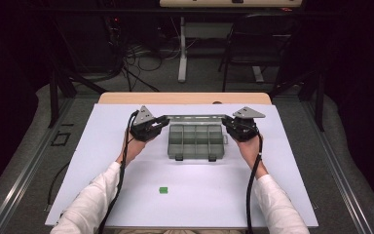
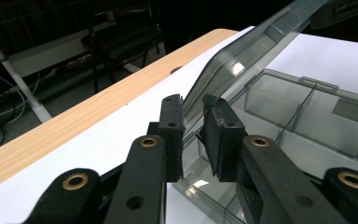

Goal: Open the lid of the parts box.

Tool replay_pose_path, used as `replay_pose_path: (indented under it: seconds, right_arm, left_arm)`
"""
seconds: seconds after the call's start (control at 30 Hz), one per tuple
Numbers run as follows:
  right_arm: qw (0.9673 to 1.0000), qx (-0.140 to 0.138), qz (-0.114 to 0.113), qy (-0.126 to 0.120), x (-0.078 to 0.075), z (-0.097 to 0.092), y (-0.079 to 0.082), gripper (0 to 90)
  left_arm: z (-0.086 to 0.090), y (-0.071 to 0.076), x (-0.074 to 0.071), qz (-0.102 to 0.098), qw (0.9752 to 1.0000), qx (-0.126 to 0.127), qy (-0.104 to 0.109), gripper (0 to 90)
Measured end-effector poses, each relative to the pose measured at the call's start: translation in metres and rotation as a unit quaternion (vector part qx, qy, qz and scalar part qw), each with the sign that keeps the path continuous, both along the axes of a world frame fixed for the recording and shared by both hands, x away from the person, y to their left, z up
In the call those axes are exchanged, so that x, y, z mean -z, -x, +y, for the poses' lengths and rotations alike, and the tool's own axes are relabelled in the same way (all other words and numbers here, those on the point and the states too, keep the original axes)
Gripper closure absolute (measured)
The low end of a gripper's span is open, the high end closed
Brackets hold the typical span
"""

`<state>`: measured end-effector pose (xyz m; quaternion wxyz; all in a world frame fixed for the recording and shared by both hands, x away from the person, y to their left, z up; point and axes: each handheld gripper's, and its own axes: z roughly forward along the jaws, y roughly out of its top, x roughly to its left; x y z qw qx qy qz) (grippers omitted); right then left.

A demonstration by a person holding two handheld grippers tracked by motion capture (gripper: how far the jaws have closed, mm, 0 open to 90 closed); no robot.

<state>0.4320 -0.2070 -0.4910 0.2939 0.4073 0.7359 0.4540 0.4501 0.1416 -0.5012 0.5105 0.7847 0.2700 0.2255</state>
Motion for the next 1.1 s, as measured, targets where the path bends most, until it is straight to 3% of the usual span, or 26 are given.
replay_pose_path:
  seconds: [0.37, 1.1]
  right_arm:
    - [0.9999, 0.01, 0.005, 0.002, -0.001, 0.001, -0.006, 80.7]
    - [0.9991, 0.03, 0.026, -0.017, 0.004, 0.002, -0.023, 82.6]
  left_arm:
    - [-0.001, -0.007, -0.002, 0.003, 1.0, -0.006, 0.004, 79.0]
    - [-0.006, -0.019, -0.002, 0.009, 0.9996, -0.026, -0.002, 80.4]
